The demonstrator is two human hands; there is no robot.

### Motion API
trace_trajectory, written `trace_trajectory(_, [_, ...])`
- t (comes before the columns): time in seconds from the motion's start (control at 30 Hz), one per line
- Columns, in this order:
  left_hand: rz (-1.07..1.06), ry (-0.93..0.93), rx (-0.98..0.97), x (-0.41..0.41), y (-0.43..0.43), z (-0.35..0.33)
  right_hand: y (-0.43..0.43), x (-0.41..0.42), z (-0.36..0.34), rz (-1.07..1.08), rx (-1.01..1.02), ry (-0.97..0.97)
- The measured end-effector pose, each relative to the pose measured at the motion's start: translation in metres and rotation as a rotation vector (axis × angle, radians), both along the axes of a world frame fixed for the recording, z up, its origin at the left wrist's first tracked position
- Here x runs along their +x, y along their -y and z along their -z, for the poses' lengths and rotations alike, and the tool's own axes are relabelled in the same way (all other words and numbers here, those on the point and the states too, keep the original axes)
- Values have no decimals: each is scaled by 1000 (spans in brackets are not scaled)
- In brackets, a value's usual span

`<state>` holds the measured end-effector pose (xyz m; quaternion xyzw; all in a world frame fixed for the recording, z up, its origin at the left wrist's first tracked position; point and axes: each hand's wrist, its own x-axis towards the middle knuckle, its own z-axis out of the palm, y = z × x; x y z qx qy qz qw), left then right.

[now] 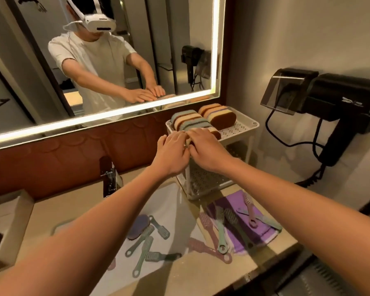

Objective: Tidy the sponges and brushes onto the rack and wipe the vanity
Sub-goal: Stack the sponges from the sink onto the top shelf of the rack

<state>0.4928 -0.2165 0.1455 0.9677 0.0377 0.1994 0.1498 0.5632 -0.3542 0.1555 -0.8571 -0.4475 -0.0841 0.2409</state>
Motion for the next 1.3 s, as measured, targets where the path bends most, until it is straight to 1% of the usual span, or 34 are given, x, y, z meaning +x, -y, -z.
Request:
trace_trajectory(0.1, [-24, 18, -23, -29, -8, 15, -9, -27, 14, -21, 35, 42])
trace_trajectory(0.2, [-38, 41, -27, -57, -16, 31, -16, -48, 31, -39, 12, 101])
trace_trajectory(0.37, [-110, 17, -38, -95, -27, 62, -26, -81, 61, -89, -18, 66])
trace_trajectory(0.47, [-130, -33, -103, -116, -35, 88, -29, -99, 80, -159, -97, 45])
trace_trajectory(0.6, [-151, -156, -190, -149, -50, 131, -38, -114, 114, -219, -286, 35])
trace_trajectory(0.7, [-201, -223, -237, -169, -58, 158, -45, -125, 136, -265, -340, 13])
trace_trajectory(0.93, [-275, -272, -309, -197, -73, 203, -78, -142, 187, -298, -353, -85])
trace_trajectory(1.07, [-322, -346, -336, -201, -82, 224, -90, -145, 215, -282, -363, -176])
trace_trajectory(1.2, [-433, -415, -445, -205, -95, 242, -101, -147, 239, -266, -388, -261])
trace_trajectory(1.3, [-494, -391, -544, -203, -106, 254, -111, -144, 260, -281, -420, -332])
